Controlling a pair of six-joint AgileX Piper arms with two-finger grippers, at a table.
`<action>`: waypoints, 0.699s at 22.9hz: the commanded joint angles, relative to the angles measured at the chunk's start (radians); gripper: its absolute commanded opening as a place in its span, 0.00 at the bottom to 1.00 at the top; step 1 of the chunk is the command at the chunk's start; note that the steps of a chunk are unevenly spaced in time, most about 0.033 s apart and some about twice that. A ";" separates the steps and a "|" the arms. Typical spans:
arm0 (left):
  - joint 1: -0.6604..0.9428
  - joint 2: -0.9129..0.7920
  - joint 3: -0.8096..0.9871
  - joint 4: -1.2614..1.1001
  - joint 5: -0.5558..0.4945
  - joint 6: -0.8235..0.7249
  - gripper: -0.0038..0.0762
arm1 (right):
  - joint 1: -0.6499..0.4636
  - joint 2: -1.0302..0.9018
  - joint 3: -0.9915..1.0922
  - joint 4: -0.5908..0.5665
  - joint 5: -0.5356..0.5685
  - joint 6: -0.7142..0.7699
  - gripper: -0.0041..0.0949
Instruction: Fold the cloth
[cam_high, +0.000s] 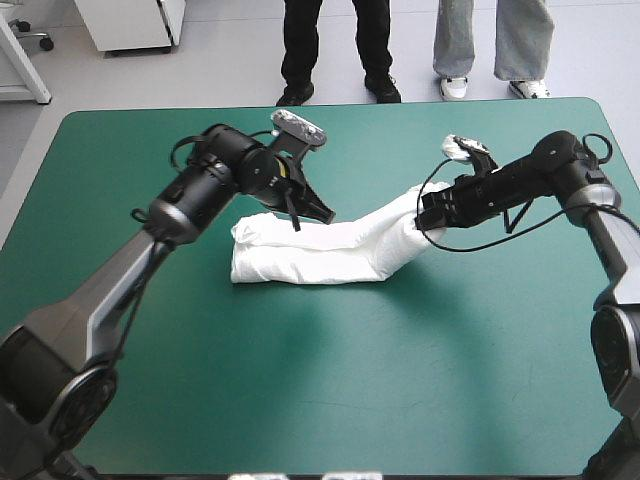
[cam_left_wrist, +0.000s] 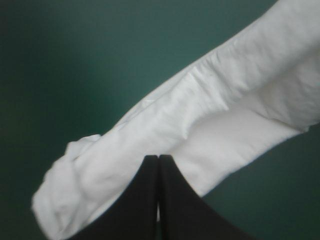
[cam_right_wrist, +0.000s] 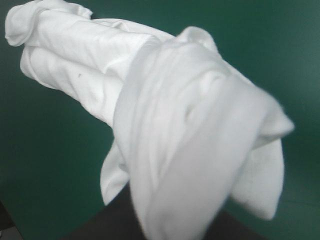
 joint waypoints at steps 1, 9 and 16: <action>-0.006 -0.210 -0.035 0.078 0.021 -0.032 0.04 | 0.094 -0.057 -0.097 0.072 0.001 0.002 0.02; -0.006 -0.395 -0.035 0.119 0.150 -0.057 0.04 | 0.369 0.059 -0.291 0.093 -0.142 0.091 0.03; -0.006 -0.411 -0.035 0.119 0.174 -0.059 0.04 | 0.467 0.188 -0.408 0.164 -0.117 0.079 0.31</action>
